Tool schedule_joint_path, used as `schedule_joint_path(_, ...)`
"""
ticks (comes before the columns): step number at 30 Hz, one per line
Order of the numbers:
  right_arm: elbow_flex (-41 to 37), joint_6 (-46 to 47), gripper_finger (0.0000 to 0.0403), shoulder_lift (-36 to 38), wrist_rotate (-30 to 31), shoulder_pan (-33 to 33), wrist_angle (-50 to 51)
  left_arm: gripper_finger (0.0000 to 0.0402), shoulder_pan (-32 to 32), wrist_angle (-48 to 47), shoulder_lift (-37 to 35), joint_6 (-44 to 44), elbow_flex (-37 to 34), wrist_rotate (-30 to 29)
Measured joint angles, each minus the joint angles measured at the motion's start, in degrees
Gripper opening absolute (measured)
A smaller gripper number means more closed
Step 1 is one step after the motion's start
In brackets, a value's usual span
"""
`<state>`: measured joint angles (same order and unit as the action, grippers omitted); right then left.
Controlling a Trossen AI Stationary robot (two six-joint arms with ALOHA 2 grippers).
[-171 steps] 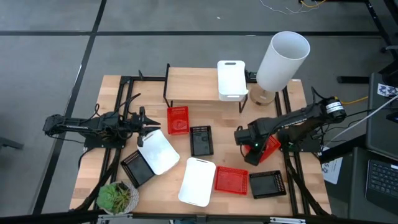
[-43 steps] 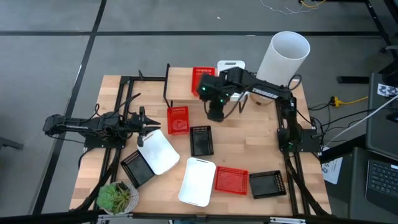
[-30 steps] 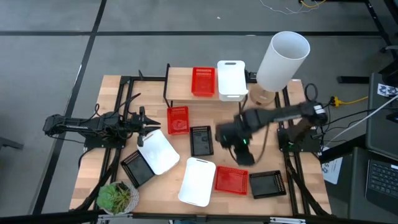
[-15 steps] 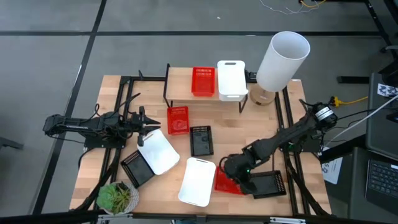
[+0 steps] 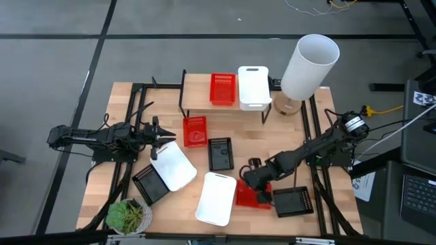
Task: Stack baskets on shelf by color
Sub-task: Stack the bottom red bin on top of the red bin on the shelf
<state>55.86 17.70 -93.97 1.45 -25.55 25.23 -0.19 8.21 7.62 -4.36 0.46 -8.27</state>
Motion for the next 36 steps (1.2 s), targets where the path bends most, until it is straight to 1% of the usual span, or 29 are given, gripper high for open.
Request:
schedule_joint_path(4, 0.00, 0.67, 0.0083, 0.00, 12.20, 2.01, 1.38, 0.0074, 0.00, 0.00, 0.02, 0.00, 0.01, 0.00)
schedule_joint_path(6, 0.00, 3.44, 0.0083, 0.00, 17.86, 3.15, 3.30, 0.0074, 0.00, 0.00, 0.01, 0.00, 0.01, 0.00)
schedule_joint_path(8, 0.02, 7.72, 0.0083, 0.00, 22.37, 4.18, 7.33, 0.0074, 0.00, -0.01, -0.01, 0.00, 0.00, 0.00)
schedule_joint_path(10, 0.02, 13.08, 0.0083, 0.00, 24.46, 5.01, 12.96, 0.0074, 0.00, 0.00, -0.01, 0.00, -0.01, 0.00)
schedule_joint_path(14, 0.02, 27.14, 0.0083, 0.00, 23.90, 5.87, 26.73, 0.0074, 0.00, -0.01, 0.01, 0.00, 0.00, 0.00)
schedule_joint_path(16, 0.02, 33.09, 0.0083, 0.00, 23.17, 5.84, 32.04, 0.0074, 0.00, 0.00, 0.01, 0.00, 0.01, 0.00)
schedule_joint_path(17, 0.13, 35.68, 0.0083, 0.00, 21.44, 5.68, 33.90, 0.0074, 0.00, -0.01, 0.00, 0.00, 0.00, 0.00)
schedule_joint_path(19, 0.71, 37.99, 0.0083, 0.00, 15.68, 5.32, 35.11, 0.0074, 0.00, -0.01, 0.00, 0.00, 0.01, 0.00)
schedule_joint_path(21, 1.77, 37.39, 0.0083, 0.00, 11.31, 4.60, 33.87, 0.0074, 0.00, 0.00, 0.00, 0.02, 0.01, 0.00)
schedule_joint_path(22, 2.49, 35.91, 0.0083, 0.00, 10.58, 4.18, 33.41, 0.0074, 0.00, -0.01, 0.00, 0.01, 0.01, 0.00)
schedule_joint_path(31, 13.11, 17.28, 0.0083, 0.00, 10.28, 2.75, 33.95, 0.0074, 0.00, 0.00, 0.01, 0.01, 0.01, 0.00)
schedule_joint_path(33, 13.78, 15.58, 0.0083, 0.00, 8.93, 2.33, 35.99, 0.0074, 0.00, -0.01, 0.02, 0.02, 0.00, 0.00)
schedule_joint_path(36, 12.83, 15.27, 0.0083, 0.00, 5.01, 1.90, 39.00, 0.0074, 0.00, -0.02, 0.01, 0.02, 0.01, 0.00)
